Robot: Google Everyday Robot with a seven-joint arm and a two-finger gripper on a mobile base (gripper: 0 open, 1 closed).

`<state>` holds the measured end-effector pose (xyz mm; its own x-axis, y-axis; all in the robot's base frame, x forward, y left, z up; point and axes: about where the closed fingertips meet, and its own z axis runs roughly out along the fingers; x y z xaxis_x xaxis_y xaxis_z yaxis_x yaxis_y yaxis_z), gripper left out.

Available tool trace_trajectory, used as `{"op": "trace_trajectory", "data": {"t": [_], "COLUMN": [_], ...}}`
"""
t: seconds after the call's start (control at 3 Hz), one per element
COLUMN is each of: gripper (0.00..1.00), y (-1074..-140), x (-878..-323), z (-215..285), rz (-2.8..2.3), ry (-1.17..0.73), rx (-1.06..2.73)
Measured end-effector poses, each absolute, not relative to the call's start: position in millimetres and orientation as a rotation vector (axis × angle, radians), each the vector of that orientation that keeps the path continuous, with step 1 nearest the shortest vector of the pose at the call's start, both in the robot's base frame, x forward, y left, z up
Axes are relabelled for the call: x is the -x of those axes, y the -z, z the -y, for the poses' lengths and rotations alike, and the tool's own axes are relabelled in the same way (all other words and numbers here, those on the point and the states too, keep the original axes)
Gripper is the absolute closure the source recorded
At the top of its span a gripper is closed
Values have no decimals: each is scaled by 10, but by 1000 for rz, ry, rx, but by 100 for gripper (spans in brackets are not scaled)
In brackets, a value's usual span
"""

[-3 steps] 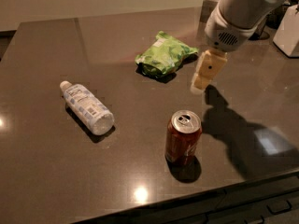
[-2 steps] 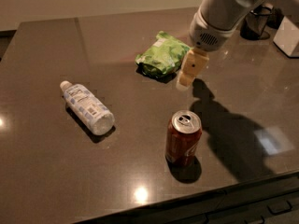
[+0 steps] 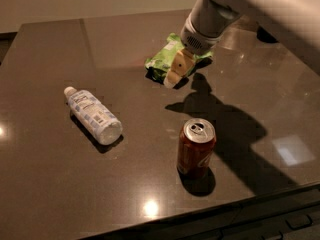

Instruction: Move green rice chip bag near coke can

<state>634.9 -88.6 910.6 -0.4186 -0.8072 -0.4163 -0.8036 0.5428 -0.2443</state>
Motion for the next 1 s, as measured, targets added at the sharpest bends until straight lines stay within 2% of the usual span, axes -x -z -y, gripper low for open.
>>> {"op": "trace_trajectory", "data": {"t": [0.67, 1.0], "gripper": [0, 26], "y": [-8814, -8700], "x": [-6696, -6823], "z": [724, 736], "rz": [-2326, -2344], "ry": [16, 27], "rx": [1230, 1218]}}
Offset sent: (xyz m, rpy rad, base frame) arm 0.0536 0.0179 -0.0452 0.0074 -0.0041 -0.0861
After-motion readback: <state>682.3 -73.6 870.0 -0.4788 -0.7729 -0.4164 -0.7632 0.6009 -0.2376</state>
